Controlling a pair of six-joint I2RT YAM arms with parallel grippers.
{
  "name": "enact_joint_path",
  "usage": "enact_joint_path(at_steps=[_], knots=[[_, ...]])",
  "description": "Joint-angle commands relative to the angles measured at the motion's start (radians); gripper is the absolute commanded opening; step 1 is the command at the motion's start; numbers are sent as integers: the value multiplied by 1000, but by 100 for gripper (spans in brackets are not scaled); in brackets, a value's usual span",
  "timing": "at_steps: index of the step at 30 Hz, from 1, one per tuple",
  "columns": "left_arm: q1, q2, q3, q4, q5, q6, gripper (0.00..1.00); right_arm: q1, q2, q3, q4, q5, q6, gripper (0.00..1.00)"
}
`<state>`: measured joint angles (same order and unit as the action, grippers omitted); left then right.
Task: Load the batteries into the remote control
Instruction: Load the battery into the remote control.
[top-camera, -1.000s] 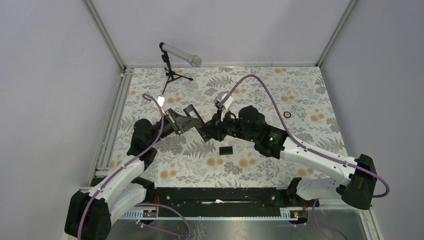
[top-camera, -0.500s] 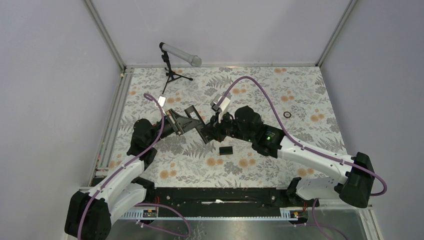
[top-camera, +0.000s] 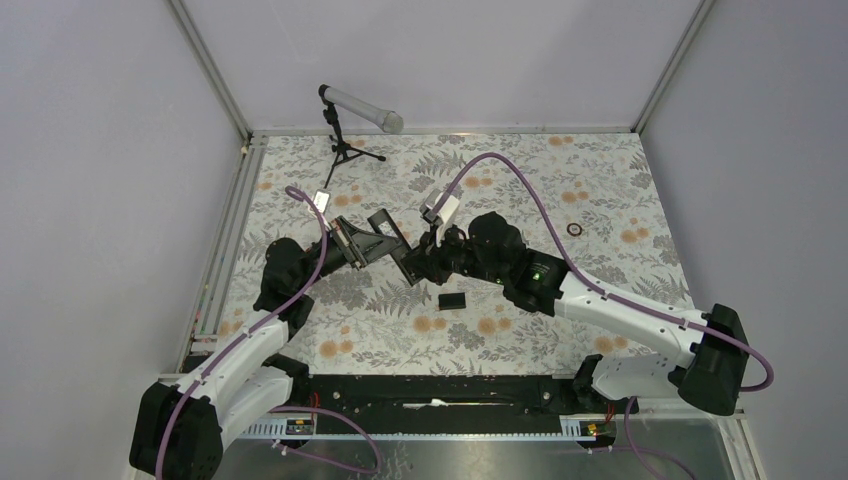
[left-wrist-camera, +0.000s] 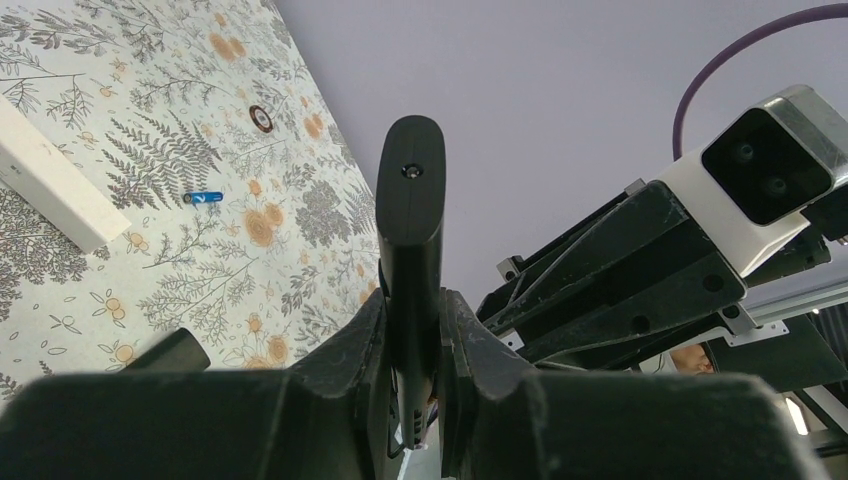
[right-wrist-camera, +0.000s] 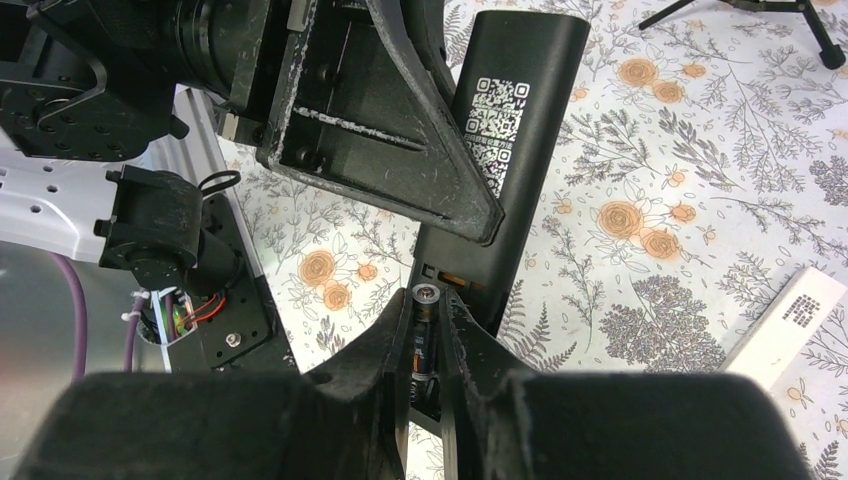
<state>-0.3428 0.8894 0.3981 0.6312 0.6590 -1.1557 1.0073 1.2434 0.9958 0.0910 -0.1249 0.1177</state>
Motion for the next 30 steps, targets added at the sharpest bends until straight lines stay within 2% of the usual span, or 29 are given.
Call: enact_joint_path(at_steps=[1,11,23,30], knots=[[-4,-17,42,103,-10,-19,0,9,17,37,-16,-32,0,17],[-4,-17,51,110,-15,-24,0,11,31,61,-121,-23,-11,23],[-4,-20,50,81,-11,-2,0,10,48,148,-150,21,-18,41],[-4,-17,57,73,-15,9,0,10,33,194,-168,18,-4,56]])
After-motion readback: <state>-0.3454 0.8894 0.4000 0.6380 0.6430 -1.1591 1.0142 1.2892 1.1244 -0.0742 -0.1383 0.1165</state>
